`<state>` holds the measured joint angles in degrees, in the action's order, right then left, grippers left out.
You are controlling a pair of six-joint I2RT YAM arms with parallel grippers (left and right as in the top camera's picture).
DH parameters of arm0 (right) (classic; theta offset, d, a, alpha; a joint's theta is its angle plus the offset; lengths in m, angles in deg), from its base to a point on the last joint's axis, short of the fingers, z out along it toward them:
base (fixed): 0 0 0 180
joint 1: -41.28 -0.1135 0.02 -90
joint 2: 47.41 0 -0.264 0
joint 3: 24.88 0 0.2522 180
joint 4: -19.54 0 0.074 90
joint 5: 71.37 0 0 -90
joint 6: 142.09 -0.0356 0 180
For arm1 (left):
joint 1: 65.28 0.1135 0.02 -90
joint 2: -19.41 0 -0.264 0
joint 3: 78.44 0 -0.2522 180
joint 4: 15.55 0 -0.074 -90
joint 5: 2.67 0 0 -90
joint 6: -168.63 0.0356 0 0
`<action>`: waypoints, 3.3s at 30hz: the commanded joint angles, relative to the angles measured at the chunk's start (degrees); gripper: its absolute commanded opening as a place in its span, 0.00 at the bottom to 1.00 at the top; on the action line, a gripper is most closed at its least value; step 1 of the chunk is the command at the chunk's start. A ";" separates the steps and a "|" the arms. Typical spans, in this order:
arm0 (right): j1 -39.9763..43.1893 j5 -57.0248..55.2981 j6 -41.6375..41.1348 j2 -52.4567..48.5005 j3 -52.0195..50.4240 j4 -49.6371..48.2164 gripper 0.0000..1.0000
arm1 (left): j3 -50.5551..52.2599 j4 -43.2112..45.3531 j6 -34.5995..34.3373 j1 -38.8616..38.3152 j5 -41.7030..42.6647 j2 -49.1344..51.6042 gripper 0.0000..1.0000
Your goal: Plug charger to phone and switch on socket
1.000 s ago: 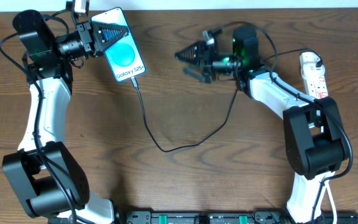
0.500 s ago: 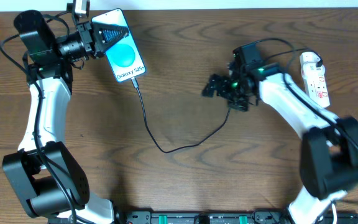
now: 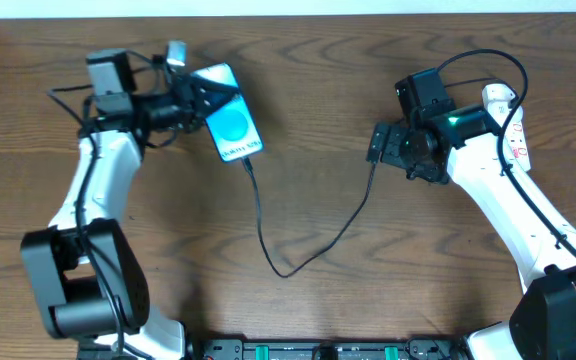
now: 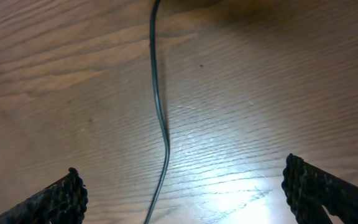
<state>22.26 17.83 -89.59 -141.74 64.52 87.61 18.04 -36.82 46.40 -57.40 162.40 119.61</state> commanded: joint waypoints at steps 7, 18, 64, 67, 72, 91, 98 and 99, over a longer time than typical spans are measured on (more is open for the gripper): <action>-0.09 -2.05 -0.63 1.11 0.28 0.59 0.99 | 0.31 0.17 4.20 -9.18 -4.02 9.73 0.07; -0.09 -2.05 -0.63 1.11 0.28 0.57 0.99 | 0.31 0.61 4.26 -16.87 -14.93 15.93 0.07; -0.59 -2.05 -1.46 1.09 0.26 0.33 0.99 | 0.33 -2.10 -5.18 -31.82 -34.67 19.71 0.07; -0.79 -2.05 -1.46 1.09 0.26 0.37 0.99 | 0.33 -2.14 -5.18 -31.82 -34.67 19.71 0.11; -1.09 -2.05 -1.46 1.09 0.26 0.35 0.99 | 0.33 -2.54 -5.18 -31.82 -34.64 19.71 0.26; -1.27 -2.08 -1.46 1.09 0.26 0.42 0.99 | 0.33 -3.15 -5.14 -31.80 -35.30 19.71 0.30; -1.27 -2.05 -1.46 1.09 0.26 0.46 0.99 | 0.33 -4.70 -5.09 -31.80 -35.76 19.74 0.59; -1.27 -2.05 -1.46 1.09 0.26 0.48 0.99 | 0.33 -4.87 -5.07 -31.80 -35.76 19.71 0.60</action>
<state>21.19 16.63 -90.44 -141.74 64.52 87.94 17.34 -39.94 41.15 -89.27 130.62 138.10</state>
